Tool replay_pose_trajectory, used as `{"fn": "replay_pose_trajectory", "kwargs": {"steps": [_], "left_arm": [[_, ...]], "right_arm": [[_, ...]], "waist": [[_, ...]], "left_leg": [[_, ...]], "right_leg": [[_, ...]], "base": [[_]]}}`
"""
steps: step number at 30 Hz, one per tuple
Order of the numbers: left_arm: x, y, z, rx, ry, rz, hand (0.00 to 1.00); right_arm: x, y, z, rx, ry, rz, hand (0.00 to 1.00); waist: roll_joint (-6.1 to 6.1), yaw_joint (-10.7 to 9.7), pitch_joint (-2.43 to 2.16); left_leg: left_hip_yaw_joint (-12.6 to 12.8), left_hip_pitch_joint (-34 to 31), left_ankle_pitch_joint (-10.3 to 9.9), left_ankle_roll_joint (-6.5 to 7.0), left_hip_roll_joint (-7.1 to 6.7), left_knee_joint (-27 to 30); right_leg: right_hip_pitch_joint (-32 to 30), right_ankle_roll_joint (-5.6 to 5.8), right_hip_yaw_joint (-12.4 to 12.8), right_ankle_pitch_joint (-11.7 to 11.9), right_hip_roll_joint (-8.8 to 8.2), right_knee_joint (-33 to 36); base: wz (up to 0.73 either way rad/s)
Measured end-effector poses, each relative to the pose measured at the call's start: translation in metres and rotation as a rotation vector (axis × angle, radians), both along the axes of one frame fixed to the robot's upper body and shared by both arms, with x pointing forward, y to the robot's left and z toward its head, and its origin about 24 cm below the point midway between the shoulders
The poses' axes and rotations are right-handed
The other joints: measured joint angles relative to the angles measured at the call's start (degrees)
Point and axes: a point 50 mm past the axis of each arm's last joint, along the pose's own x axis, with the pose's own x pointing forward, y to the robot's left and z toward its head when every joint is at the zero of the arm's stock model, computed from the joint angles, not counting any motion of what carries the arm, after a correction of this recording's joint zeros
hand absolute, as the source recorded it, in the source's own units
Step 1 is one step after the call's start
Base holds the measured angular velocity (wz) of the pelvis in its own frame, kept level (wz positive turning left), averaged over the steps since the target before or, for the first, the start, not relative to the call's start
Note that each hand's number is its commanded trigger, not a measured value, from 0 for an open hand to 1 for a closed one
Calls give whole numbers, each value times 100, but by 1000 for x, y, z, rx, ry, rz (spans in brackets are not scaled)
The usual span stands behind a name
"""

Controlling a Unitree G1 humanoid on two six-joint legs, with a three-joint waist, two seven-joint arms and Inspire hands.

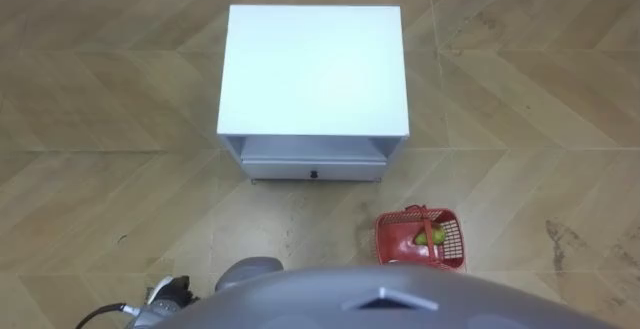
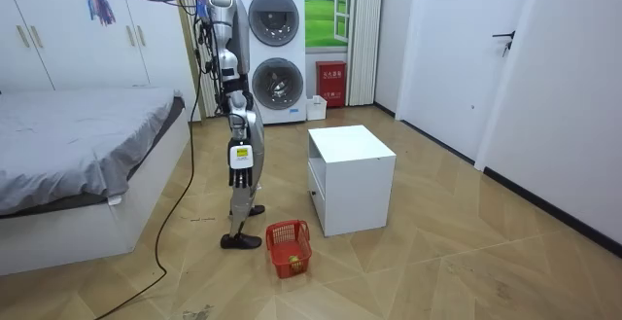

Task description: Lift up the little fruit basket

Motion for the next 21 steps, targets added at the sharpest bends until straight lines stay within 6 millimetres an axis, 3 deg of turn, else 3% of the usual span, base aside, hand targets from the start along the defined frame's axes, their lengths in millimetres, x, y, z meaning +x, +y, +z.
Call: {"fn": "replay_pose_trajectory", "kwargs": {"steps": [12,21], "left_arm": [[-1,-1,0,-8,-4,-2,0],[-5,-1,-1,-4,6,-1,0]], "right_arm": [[2,-2,0,-34,-25,-5,0],[4,-1,0,-33,-40,-4,0]], "waist": [[-2,-17,21],[16,-2,-3]], "left_leg": [[-12,29,-5,-6,-10,-51],[9,46,-4,-5,-18,-27]], "right_leg": [[95,0,-11,0,-1,-56],[99,-3,-9,2,-2,-104]], "base": [[0],[0]]}}
